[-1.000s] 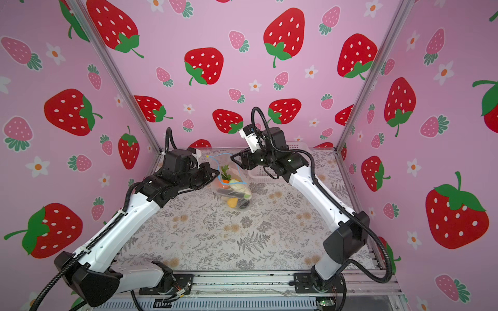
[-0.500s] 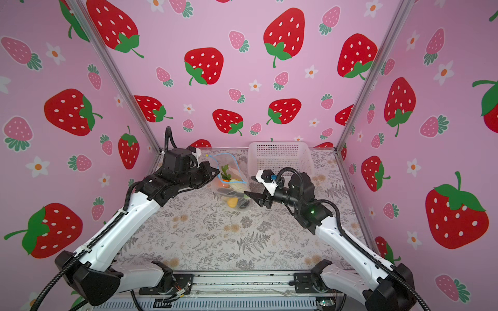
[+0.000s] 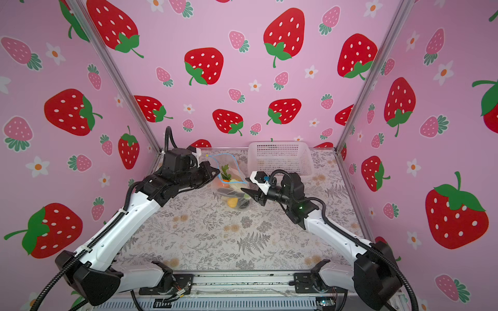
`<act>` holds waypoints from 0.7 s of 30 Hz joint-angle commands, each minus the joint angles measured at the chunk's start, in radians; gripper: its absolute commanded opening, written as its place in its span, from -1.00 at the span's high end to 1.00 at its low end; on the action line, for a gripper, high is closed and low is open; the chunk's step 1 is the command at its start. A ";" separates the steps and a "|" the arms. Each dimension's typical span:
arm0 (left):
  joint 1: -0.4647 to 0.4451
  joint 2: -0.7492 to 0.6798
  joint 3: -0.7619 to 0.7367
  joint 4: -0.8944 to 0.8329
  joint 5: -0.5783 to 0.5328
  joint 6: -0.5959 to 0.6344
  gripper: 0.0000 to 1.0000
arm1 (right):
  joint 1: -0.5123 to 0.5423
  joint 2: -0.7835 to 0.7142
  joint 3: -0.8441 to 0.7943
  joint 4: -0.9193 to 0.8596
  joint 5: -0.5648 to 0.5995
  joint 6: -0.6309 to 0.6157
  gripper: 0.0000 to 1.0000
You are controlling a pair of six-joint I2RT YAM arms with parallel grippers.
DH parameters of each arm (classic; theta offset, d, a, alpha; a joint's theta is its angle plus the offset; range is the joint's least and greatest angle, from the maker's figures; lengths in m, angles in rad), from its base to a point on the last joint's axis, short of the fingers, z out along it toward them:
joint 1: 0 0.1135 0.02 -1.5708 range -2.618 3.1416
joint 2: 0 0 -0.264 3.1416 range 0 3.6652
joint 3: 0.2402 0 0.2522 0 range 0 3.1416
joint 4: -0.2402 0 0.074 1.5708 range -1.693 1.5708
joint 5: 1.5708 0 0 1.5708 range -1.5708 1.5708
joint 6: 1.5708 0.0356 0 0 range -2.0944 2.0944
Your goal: Place the food in the zip-top bag and seal the zipper
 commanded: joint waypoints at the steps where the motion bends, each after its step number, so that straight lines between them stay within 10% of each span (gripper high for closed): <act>1: 0.004 -0.003 0.029 0.016 0.011 0.002 1.00 | 0.003 0.013 0.014 0.085 -0.036 -0.012 0.28; 21: 0.009 -0.008 0.016 0.017 -0.001 0.005 1.00 | 0.003 -0.001 0.022 0.099 -0.058 0.001 0.94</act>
